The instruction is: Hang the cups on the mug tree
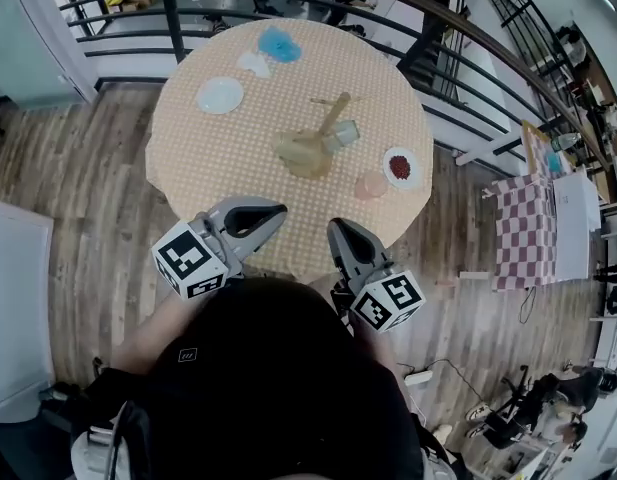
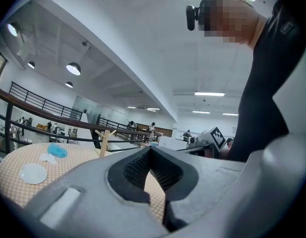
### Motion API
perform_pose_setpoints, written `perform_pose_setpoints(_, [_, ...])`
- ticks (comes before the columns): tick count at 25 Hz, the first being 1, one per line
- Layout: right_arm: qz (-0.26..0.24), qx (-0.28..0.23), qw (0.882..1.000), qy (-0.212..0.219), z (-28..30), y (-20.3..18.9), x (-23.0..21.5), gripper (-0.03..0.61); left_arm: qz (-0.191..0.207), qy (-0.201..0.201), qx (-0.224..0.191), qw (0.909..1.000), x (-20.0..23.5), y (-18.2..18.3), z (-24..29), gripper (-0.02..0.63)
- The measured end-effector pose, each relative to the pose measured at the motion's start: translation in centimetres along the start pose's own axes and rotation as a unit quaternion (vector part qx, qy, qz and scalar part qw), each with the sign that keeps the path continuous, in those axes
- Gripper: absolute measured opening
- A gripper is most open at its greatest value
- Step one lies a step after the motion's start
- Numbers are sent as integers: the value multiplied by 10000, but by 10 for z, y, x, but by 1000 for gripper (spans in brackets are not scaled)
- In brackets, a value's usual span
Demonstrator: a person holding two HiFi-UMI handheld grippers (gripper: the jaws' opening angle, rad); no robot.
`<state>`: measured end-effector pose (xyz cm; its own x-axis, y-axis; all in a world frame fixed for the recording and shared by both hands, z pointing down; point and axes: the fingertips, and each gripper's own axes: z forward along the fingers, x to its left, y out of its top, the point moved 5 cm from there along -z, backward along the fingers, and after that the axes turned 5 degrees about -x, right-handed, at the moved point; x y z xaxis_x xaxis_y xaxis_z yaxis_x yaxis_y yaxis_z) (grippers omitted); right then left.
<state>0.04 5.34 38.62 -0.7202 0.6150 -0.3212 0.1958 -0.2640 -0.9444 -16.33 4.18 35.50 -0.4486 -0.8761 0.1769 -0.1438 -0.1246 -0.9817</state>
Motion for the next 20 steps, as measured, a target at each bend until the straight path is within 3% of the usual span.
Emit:
perform_pose_setpoints(8, [84,29,9999,-60,-22,-3,-19,17,-8,-120,151,9998,-16,-11,24,5])
perform_pose_setpoints(15, [224,4,9996,-143,-43,-5,-35,17,68,25,5,10000,-23,-9,46,5])
perform_pose_setpoints(20, [251,16,9995,-187,-68,-5,-45,17,115,-108,-157,9998,-45,-9,65,5])
